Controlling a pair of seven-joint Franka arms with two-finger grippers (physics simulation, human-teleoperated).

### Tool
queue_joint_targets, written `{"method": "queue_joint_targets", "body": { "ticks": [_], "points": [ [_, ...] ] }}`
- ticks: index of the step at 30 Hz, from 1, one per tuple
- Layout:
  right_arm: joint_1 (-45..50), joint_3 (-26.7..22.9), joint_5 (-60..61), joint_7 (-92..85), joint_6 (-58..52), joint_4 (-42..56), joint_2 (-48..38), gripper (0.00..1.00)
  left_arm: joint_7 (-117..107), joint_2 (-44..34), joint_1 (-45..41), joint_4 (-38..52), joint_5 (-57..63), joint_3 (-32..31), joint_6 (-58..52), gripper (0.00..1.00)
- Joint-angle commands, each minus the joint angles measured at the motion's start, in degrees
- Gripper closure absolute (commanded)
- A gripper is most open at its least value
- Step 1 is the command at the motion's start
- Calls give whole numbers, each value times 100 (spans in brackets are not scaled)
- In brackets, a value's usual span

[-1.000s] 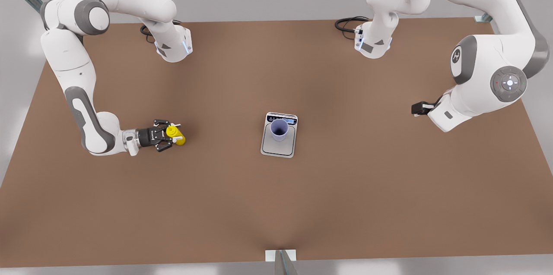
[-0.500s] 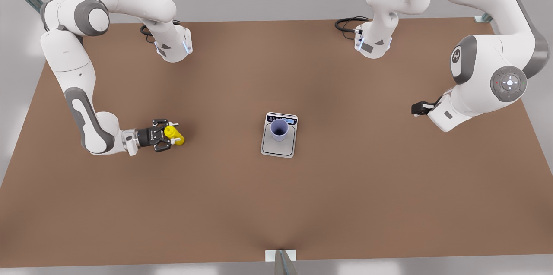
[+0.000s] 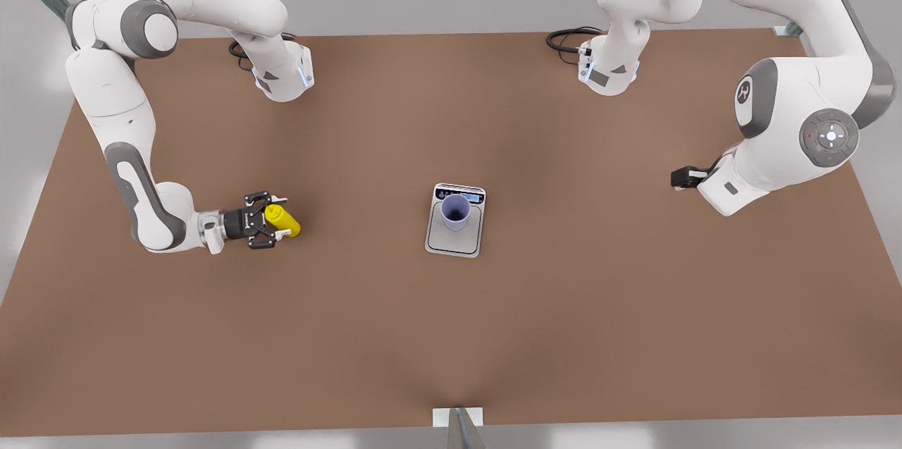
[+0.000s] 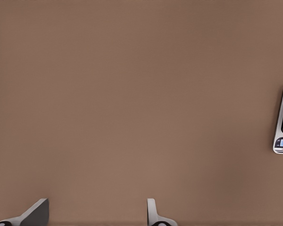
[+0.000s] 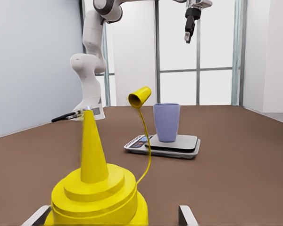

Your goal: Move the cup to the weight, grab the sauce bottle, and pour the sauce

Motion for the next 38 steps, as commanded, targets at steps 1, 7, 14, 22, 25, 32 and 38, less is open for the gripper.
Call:
{"method": "queue_joint_targets", "body": {
  "ticks": [1, 7, 14, 22, 25, 32, 38],
  "points": [
    [0, 0, -19, 0, 0, 1, 0, 0, 0, 0, 0, 0, 2, 0, 0, 0],
    [-158, -9, -203, 9, 0, 10, 0, 0, 0, 0, 0, 0, 2, 0, 0, 0],
    [-413, 0, -581, 0, -9, 150, 9, 0, 0, 0, 0, 0, 2, -8, 0, 0],
    [-1204, 70, -1908, 2696, -1784, 1108, -1511, 0, 0, -9, 0, 26, 2, -8, 0, 0],
    [-3, 765, -1820, 6913, -987, 2074, -2574, 0, 9, -53, -9, 105, 2, -26, 9, 0],
    [2022, 607, -6303, 14977, -378, 2997, -3428, 0, 35, -167, 9, 202, 2, -26, -114, 0],
    [1424, 642, -5890, 14862, -448, 3086, -3384, 0, 35, -167, 9, 202, 2, -26, -114, 0]
  ]
}}
